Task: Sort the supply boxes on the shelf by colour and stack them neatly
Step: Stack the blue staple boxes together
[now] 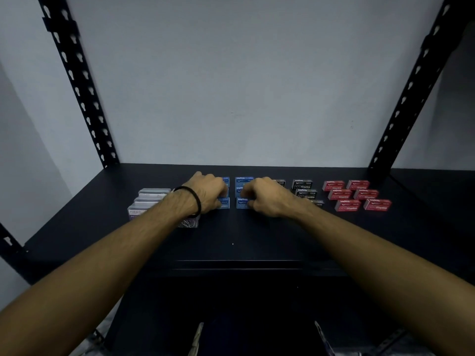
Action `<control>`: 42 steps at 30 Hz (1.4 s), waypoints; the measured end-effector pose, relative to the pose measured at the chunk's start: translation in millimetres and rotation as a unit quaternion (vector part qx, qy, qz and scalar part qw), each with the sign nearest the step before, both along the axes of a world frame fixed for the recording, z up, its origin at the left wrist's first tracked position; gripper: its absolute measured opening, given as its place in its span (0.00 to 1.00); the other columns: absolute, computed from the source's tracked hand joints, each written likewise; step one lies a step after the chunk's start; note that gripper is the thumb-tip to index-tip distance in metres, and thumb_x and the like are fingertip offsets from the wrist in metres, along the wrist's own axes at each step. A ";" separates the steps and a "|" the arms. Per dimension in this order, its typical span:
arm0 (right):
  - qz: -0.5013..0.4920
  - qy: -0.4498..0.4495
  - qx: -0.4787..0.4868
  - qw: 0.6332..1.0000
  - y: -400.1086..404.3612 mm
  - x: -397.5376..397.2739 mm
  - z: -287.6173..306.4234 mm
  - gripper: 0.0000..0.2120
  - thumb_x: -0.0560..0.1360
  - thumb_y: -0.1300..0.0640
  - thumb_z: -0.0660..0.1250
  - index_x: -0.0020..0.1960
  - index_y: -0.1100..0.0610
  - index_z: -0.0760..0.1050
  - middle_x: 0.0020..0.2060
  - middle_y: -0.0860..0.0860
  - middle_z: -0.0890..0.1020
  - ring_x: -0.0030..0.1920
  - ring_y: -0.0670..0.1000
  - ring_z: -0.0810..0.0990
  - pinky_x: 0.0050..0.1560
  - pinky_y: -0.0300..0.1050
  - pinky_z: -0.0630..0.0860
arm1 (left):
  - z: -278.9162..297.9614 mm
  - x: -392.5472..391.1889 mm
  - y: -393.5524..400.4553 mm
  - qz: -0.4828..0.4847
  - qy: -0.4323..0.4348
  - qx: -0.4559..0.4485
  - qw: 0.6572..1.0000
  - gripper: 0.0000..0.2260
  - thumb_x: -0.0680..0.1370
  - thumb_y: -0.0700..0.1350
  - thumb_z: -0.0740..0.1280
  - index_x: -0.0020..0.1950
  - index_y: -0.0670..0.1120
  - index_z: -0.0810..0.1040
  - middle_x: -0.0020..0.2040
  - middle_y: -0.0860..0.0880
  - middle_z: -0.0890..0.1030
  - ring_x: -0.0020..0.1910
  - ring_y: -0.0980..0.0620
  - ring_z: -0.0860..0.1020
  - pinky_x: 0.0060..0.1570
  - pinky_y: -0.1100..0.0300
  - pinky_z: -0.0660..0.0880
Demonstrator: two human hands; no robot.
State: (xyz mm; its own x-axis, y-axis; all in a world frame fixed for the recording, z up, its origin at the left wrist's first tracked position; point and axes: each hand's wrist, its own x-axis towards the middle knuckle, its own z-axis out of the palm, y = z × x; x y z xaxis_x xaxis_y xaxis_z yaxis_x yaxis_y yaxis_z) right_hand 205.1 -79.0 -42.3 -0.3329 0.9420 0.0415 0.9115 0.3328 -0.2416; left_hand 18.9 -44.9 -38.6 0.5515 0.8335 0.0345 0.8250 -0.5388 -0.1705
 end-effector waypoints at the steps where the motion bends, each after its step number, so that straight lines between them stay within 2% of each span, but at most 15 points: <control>1: 0.001 0.001 0.000 1.000 0.4 -0.1 -1.3 0.07 0.75 0.61 0.67 0.52 0.55 0.79 0.46 0.50 0.83 0.46 0.51 0.81 0.49 0.49 0.79 | 0.4 0.4 -0.2 0.000 -0.002 -0.003 1.000 0.10 0.76 0.50 0.68 0.56 0.52 0.78 0.53 0.52 0.81 0.52 0.50 0.77 0.57 0.52 0.66; 6: 0.014 0.007 -0.001 1.000 -0.7 2.1 -4.0 0.04 0.75 0.61 0.67 0.48 0.54 0.79 0.42 0.47 0.82 0.44 0.48 0.79 0.43 0.44 0.76 | 1.4 1.8 -6.7 -0.009 -0.044 -0.030 0.999 0.10 0.76 0.49 0.69 0.56 0.50 0.79 0.53 0.52 0.81 0.51 0.52 0.77 0.55 0.56 0.67; 15: 0.025 0.003 0.003 1.000 -16.3 4.3 -3.9 0.05 0.75 0.62 0.67 0.47 0.54 0.80 0.41 0.46 0.81 0.42 0.47 0.78 0.42 0.41 0.72 | 8.5 6.7 -24.8 -0.011 -0.034 -0.057 0.998 0.11 0.75 0.48 0.70 0.57 0.50 0.79 0.53 0.53 0.81 0.53 0.52 0.77 0.58 0.55 0.68; 21: 0.026 0.016 0.013 0.999 -28.7 4.1 -7.8 0.06 0.75 0.60 0.67 0.51 0.54 0.81 0.43 0.46 0.82 0.43 0.47 0.79 0.43 0.41 0.74 | 8.4 8.5 -35.6 -0.021 -0.043 -0.053 0.997 0.09 0.75 0.48 0.70 0.54 0.50 0.79 0.50 0.54 0.81 0.49 0.54 0.77 0.53 0.58 0.67; 26: 0.028 0.014 0.014 0.999 -31.9 4.1 -8.4 0.07 0.75 0.59 0.68 0.52 0.54 0.81 0.45 0.47 0.83 0.45 0.47 0.79 0.46 0.42 0.76 | 10.9 8.6 -40.3 -0.024 -0.048 -0.066 0.996 0.10 0.74 0.48 0.71 0.55 0.50 0.80 0.50 0.54 0.81 0.51 0.53 0.78 0.54 0.57 0.70; 31: 0.023 0.015 0.015 0.999 -31.7 4.0 -8.6 0.10 0.75 0.60 0.67 0.55 0.56 0.81 0.49 0.49 0.84 0.48 0.49 0.81 0.50 0.43 0.77 | 11.0 8.6 -41.8 -0.033 -0.050 -0.067 0.996 0.07 0.74 0.47 0.70 0.52 0.51 0.80 0.41 0.57 0.76 0.46 0.55 0.76 0.48 0.61 0.66; 38: 0.027 0.018 0.018 0.999 -30.9 2.9 -10.1 0.10 0.75 0.60 0.67 0.54 0.55 0.81 0.48 0.48 0.84 0.47 0.48 0.81 0.45 0.40 0.74 | 10.0 8.3 -40.5 -0.036 -0.057 -0.070 0.995 0.08 0.74 0.47 0.70 0.52 0.50 0.80 0.42 0.57 0.76 0.45 0.55 0.75 0.48 0.61 0.67; 42: 0.031 0.021 0.016 0.999 -31.9 2.3 -9.5 0.10 0.75 0.61 0.67 0.55 0.56 0.82 0.49 0.48 0.84 0.46 0.47 0.80 0.48 0.41 0.77 | 8.4 8.4 -40.0 -0.035 -0.061 -0.072 0.995 0.08 0.74 0.47 0.70 0.53 0.50 0.80 0.42 0.57 0.75 0.45 0.55 0.74 0.47 0.61 0.68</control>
